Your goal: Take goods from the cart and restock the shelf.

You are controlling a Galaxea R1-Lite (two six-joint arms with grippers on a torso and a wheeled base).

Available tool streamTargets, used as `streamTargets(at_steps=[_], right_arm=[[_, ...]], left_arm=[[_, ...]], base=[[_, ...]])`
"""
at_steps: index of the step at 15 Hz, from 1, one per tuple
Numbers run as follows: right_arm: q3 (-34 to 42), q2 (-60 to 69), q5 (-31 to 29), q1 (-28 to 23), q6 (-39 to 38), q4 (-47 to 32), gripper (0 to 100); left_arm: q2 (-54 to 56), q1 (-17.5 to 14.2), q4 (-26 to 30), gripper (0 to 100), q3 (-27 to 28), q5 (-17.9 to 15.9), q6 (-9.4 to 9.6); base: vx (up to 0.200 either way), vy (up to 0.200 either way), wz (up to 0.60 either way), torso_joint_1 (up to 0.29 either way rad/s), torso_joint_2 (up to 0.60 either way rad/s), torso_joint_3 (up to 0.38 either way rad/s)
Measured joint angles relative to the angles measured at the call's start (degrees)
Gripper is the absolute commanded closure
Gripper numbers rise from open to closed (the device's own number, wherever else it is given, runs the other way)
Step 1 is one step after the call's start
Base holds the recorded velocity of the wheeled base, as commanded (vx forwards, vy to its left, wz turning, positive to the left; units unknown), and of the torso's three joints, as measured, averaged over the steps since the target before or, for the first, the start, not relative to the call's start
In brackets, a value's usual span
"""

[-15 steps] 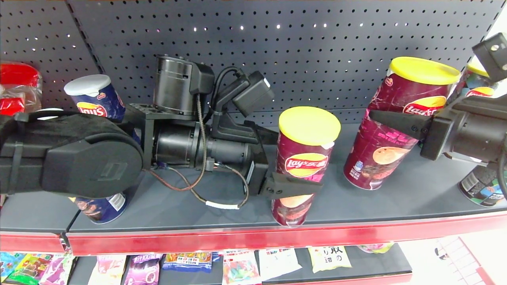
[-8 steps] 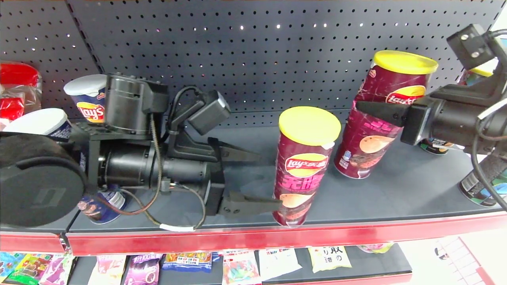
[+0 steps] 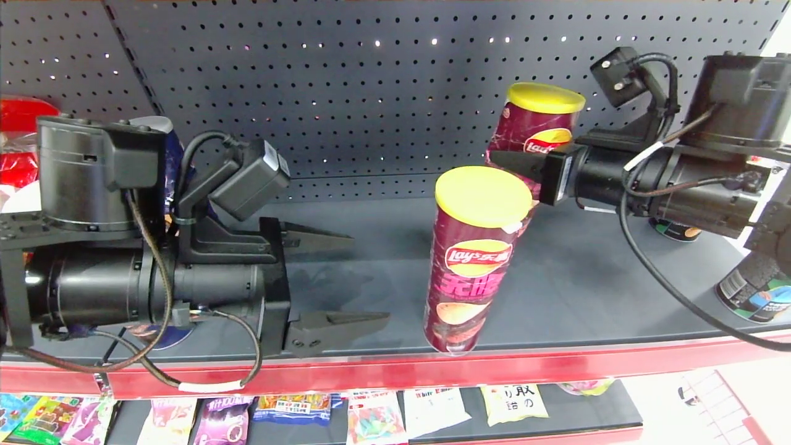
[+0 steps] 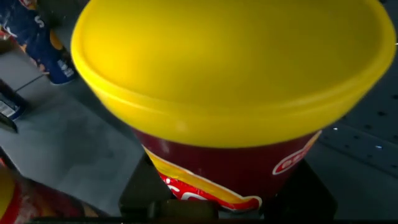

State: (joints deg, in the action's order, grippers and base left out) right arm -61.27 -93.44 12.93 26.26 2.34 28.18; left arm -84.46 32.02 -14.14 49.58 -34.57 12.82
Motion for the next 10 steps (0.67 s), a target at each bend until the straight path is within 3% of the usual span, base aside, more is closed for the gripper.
streamTargets(at_steps=[3,5,10], right_arm=[[-1.54,-3.00,0.12,0.20,0.01,0.00,100],[-3.41,-4.85,0.77,0.50,-0.05,-0.02,100],[-6.70,-8.51,1.40,1.00,-0.27,-0.07,100]], left_arm=[[0.63,-0.13,0.02,0,0.04,0.91,0.00],[0.89,-0.13,0.02,0,0.17,6.25,-0.05],[1.00,-0.11,-0.02,0,0.23,6.28,-0.18]], base=[[0.000,0.000,0.00,0.000,0.00,0.000],[0.000,0.000,0.00,0.000,0.00,0.000],[0.000,0.000,0.00,0.000,0.00,0.000]])
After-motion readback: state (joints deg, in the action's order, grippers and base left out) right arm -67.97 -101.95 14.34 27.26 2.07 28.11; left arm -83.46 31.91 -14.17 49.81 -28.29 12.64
